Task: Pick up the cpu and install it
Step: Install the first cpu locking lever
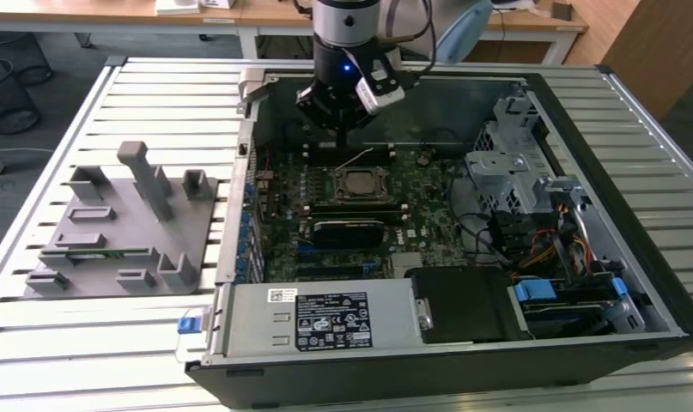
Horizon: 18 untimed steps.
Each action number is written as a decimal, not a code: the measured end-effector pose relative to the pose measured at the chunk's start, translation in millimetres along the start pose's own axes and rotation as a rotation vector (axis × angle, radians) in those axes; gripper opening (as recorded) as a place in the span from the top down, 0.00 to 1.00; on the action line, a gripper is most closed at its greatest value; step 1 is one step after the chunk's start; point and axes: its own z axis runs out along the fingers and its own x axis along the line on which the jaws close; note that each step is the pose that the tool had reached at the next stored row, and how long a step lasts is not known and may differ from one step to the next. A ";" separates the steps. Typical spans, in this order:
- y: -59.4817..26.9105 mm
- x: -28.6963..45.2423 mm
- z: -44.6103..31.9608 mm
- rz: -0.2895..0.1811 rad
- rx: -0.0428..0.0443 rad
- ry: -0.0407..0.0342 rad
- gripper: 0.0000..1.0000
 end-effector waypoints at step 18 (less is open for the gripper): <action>-3.8 -8.4 3.0 0.002 -0.0470 0.0003 0.89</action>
